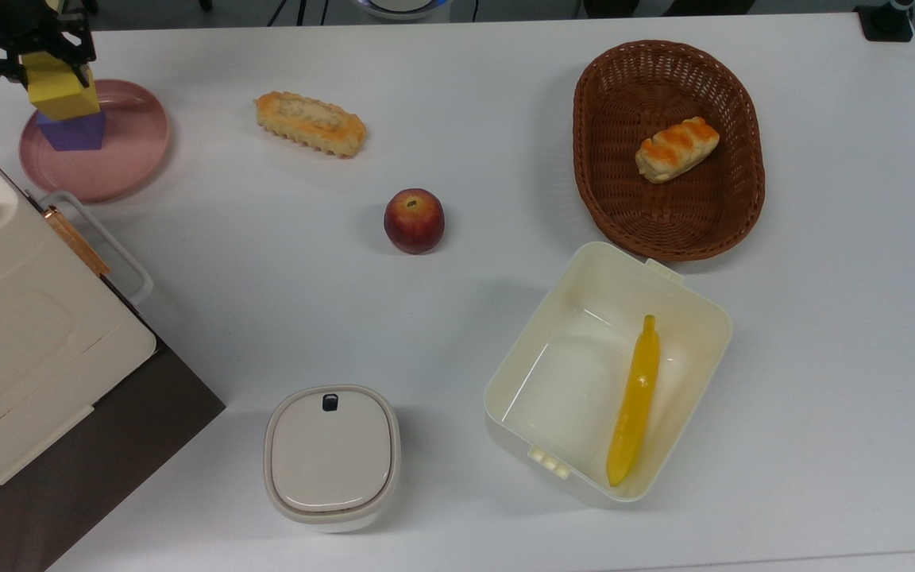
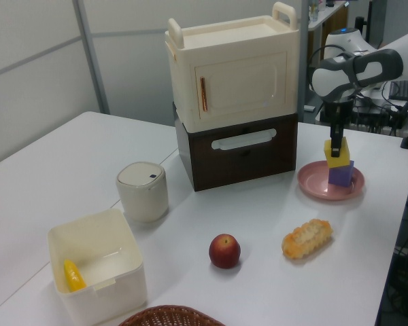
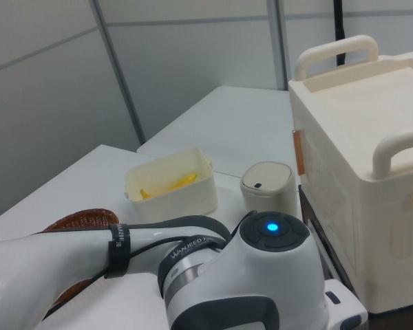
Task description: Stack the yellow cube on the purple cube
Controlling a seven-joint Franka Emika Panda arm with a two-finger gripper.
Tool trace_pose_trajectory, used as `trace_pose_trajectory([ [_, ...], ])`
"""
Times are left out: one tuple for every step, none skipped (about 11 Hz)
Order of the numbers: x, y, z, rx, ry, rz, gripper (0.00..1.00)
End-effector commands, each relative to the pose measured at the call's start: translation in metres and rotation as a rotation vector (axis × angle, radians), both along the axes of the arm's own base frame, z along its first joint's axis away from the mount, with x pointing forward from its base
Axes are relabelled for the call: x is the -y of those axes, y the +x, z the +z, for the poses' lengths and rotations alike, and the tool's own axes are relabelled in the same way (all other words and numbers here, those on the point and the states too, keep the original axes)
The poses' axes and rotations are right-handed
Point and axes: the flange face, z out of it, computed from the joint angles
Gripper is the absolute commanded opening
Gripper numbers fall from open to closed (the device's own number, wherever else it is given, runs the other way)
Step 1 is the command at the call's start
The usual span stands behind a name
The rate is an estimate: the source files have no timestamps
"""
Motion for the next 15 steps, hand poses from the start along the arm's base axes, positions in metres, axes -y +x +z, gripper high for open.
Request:
trace_pose_trajectory([
  [0.003,0.001,0.005,0.026,0.002,0.025,0.64],
  [0.006,-0.001,0.005,0.026,0.002,0.023,0.65],
  [0.009,-0.003,0.005,0.025,0.002,0.031,0.65],
  [0.013,-0.005,0.008,0.029,-0.002,0.041,0.65],
  [0.016,-0.007,0.009,0.029,-0.003,0.049,0.65],
  [0.019,-0.010,0.008,0.029,-0.003,0.045,0.66],
  [0.019,-0.008,0.008,0.031,-0.002,0.045,0.84],
  [0.020,-0.007,0.009,0.040,-0.009,0.041,1.00],
  [0.020,-0.006,0.005,0.038,-0.005,0.036,1.00],
  [0.020,-0.006,0.004,0.037,-0.004,0.035,1.00],
  [0.020,-0.006,0.004,0.037,-0.004,0.035,1.00],
  [0.020,-0.006,0.004,0.037,-0.004,0.035,1.00],
  [0.020,-0.006,0.004,0.037,-0.004,0.033,1.00],
  [0.018,-0.004,0.006,0.040,-0.005,0.033,1.00],
  [0.012,0.000,0.010,0.044,-0.008,0.042,1.00],
])
